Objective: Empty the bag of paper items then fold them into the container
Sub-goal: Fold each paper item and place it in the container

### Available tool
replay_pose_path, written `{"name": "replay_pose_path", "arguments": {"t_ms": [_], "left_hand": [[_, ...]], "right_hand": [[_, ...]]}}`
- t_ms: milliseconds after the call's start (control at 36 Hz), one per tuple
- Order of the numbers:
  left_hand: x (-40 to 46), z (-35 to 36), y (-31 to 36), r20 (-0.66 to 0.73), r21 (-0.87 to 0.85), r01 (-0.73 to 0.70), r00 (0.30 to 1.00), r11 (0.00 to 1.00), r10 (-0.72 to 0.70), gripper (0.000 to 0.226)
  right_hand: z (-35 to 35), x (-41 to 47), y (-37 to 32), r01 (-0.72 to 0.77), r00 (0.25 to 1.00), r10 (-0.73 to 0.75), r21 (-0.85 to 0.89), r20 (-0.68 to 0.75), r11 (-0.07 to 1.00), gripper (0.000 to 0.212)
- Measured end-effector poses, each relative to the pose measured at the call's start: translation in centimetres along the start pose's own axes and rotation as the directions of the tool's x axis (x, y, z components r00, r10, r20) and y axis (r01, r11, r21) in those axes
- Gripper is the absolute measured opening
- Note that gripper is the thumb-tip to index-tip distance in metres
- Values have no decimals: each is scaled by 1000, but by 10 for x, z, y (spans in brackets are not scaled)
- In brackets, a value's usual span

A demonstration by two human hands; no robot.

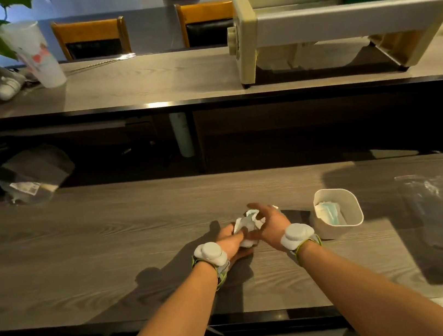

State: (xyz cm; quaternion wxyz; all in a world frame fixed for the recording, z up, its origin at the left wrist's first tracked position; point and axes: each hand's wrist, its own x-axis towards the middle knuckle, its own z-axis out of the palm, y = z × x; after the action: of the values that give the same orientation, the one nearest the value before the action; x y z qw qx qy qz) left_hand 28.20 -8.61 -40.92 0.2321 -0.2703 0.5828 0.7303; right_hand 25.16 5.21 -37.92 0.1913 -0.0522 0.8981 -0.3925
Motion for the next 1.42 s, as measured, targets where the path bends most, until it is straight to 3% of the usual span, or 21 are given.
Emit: {"name": "replay_pose_path", "arguments": {"t_ms": [83,194,333,472,528,583,639,722,833,917,1000,1083,1139,1222,1306,1417], "left_hand": [[7,1,4,-94,-26,2,996,1000,-4,39],[10,-11,8,-159,2,10,987,1000,-10,32],[13,-22,8,-143,-17,88,986,996,-90,31],[12,-23,10,-128,-48,111,985,993,-117,34],[10,-18,13,-144,-96,117,981,988,-130,36],[11,-17,15,-179,-146,101,976,984,-127,41],[10,-11,16,-191,-176,86,974,981,-120,44],[5,0,19,-173,-213,87,977,973,-125,46],[-3,19,21,-12,-221,99,995,970,-104,41],[-2,32,20,-63,-248,16,997,969,-33,38],[-2,46,20,-115,-194,-13,993,981,-9,37],[-4,60,23,-95,-179,-8,995,984,-9,37],[-3,68,27,-103,-184,-20,995,983,1,34],[-5,90,36,-96,-213,-21,995,977,1,34],[-8,113,48,-22,-227,-13,1000,974,8,32],[-2,130,55,42,-81,-74,996,994,78,35]], "right_hand": [[-6,6,13,-96,989,100,40,-106,995,63],[-13,9,30,-234,969,212,-193,-128,953,55],[-5,11,40,-263,964,244,-245,-106,933,53],[-2,11,42,-236,968,207,-227,-143,945,24],[-4,10,35,-280,955,267,-103,-129,954,20],[-3,10,26,-324,932,346,183,-108,928,15],[-2,5,16,-298,926,373,485,-64,822,10],[2,0,4,-272,935,353,670,16,691,23],[-6,-13,-2,-301,939,338,620,61,724,12],[-12,-22,1,-294,951,301,506,70,811,16],[-26,-29,5,-208,971,230,246,-63,947,23],[-45,-35,5,-165,962,177,73,-206,984,29],[-56,-36,1,-152,972,146,-19,-186,988,35],[-67,-39,3,-147,976,144,-5,-163,989,34],[-80,-39,9,-159,964,189,164,-186,974,32],[-120,-37,15,-213,940,262,224,-217,951,25]]}}
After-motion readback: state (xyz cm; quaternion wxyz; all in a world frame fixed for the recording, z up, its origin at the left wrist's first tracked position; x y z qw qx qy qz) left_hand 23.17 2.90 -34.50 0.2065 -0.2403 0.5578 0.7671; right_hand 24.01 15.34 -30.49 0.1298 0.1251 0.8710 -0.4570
